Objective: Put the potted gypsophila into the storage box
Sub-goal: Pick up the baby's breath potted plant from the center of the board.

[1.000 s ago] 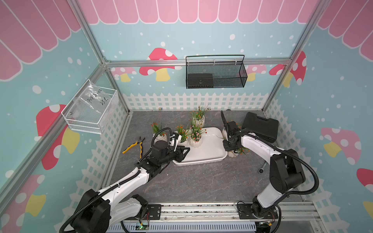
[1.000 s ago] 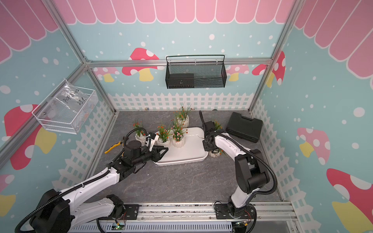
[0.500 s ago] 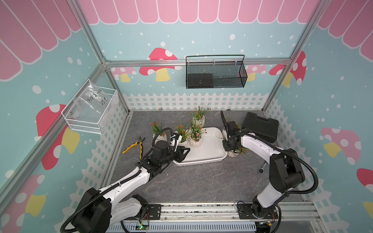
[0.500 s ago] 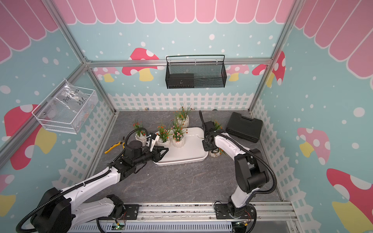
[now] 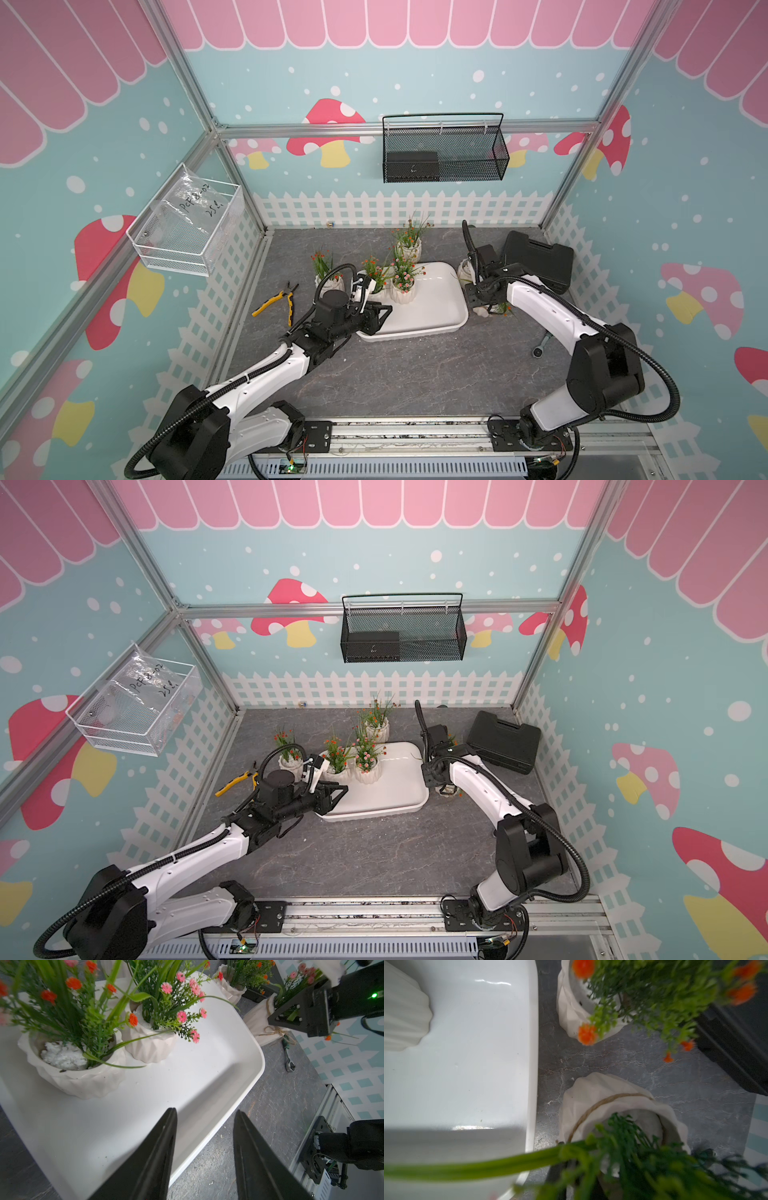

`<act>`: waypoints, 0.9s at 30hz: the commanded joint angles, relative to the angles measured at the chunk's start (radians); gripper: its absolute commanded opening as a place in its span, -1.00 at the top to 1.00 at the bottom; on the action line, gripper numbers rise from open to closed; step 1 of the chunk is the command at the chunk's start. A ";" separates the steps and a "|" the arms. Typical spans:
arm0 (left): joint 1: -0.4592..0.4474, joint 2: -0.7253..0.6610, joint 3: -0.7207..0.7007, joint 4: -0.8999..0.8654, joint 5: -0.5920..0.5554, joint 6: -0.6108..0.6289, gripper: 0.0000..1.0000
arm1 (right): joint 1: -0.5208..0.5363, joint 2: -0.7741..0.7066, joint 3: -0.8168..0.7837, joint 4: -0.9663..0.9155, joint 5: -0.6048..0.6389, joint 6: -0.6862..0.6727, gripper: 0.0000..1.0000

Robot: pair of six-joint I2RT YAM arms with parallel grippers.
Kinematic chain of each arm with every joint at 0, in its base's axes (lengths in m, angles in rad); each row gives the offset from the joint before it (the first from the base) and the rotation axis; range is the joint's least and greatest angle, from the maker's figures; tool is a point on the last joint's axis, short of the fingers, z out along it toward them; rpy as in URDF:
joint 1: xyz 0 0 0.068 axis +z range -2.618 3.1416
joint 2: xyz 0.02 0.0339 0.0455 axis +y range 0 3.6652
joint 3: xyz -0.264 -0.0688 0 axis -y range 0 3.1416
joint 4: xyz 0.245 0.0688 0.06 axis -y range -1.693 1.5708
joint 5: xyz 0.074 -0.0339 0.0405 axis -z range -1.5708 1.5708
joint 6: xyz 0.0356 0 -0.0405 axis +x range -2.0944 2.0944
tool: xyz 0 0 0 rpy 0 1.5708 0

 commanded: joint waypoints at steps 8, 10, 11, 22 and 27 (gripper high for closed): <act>-0.009 0.002 0.005 0.011 -0.017 0.012 0.06 | 0.022 -0.140 0.120 0.012 -0.043 -0.108 1.00; -0.010 0.004 0.005 0.012 -0.020 0.012 0.06 | 0.044 -0.145 0.127 0.031 -0.082 -0.150 1.00; -0.008 0.004 0.005 0.010 -0.022 0.013 0.06 | 0.055 -0.144 0.130 0.039 -0.100 -0.166 1.00; -0.009 0.005 0.003 0.008 -0.033 0.018 0.06 | 0.173 -0.052 0.148 0.150 -0.184 -0.265 1.00; -0.010 0.008 0.002 0.011 -0.033 0.018 0.06 | 0.184 0.014 0.167 0.173 -0.191 -0.276 1.00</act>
